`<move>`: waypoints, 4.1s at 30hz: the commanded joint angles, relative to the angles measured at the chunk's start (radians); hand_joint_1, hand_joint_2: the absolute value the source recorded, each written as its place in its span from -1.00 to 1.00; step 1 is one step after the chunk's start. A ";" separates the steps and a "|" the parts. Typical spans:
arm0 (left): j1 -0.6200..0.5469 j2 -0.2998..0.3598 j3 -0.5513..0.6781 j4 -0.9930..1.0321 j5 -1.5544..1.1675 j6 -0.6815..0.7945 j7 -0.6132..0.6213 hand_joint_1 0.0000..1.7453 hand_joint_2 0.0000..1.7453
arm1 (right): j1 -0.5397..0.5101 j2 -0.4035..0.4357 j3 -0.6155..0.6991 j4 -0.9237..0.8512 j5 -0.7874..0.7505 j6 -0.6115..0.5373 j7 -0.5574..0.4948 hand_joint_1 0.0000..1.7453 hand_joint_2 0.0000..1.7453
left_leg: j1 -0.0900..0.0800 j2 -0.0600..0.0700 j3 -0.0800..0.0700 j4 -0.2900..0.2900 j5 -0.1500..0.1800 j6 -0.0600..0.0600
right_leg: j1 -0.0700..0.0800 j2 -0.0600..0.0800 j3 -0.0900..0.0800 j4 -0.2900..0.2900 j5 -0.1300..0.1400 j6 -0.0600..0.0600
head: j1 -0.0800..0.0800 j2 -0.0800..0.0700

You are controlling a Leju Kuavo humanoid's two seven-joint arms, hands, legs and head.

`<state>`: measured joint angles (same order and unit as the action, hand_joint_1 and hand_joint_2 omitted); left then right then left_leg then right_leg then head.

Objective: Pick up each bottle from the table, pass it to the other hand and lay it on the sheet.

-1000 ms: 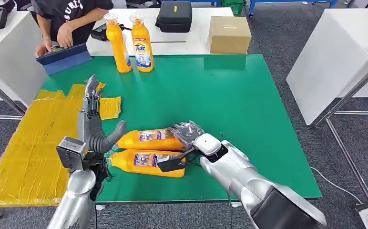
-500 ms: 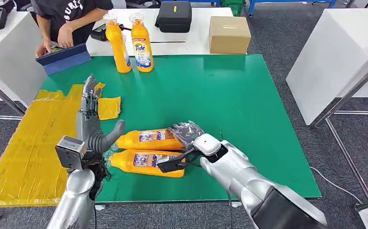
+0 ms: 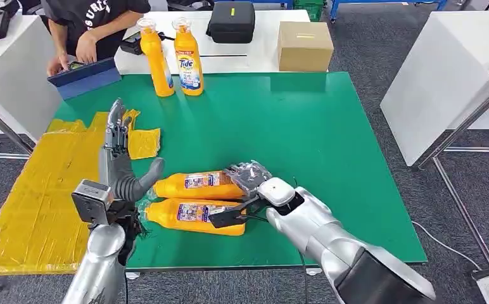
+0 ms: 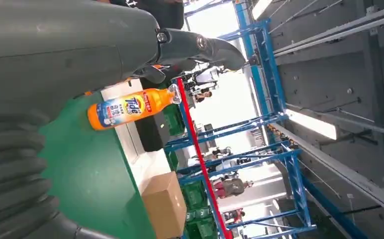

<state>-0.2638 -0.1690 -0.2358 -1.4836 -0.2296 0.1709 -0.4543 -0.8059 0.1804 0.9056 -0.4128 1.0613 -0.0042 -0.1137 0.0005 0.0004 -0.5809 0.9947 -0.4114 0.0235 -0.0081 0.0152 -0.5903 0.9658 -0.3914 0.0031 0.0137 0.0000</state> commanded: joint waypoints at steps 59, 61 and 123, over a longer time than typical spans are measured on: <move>0.014 -0.008 0.067 0.035 0.002 -0.006 -0.015 -1.00 1.00 | 0.085 -0.072 0.149 -0.056 -0.074 0.102 -0.072 0.96 1.00 | 0.001 -0.002 0.004 -0.002 -0.001 -0.002 | 0.002 -0.002 0.004 -0.002 0.000 0.000 | 0.000 0.000; 0.015 -0.008 0.067 0.035 0.002 -0.006 -0.015 -1.00 1.00 | 0.085 -0.072 0.150 -0.057 -0.074 0.101 -0.073 0.94 1.00 | 0.001 -0.003 0.004 -0.003 -0.001 -0.002 | 0.002 -0.003 0.005 -0.003 0.000 0.000 | 0.000 0.000; -0.014 -0.006 0.028 0.066 0.018 0.012 0.008 -1.00 1.00 | -0.045 0.102 0.174 0.035 0.016 -0.213 0.174 -1.00 1.00 | 0.001 -0.002 -0.011 0.000 -0.001 -0.003 | 0.001 -0.002 -0.010 0.001 -0.001 0.000 | 0.000 0.000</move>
<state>-0.2389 -0.1995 -0.1869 -1.4839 -0.2201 0.1801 -0.4597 -0.8040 0.2655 1.0693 -0.4490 1.0460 -0.1942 0.0366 0.0022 0.0001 -0.5945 0.9951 -0.4115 0.0223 -0.0072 0.0161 -0.6025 0.9664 -0.3912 0.0031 0.0137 0.0000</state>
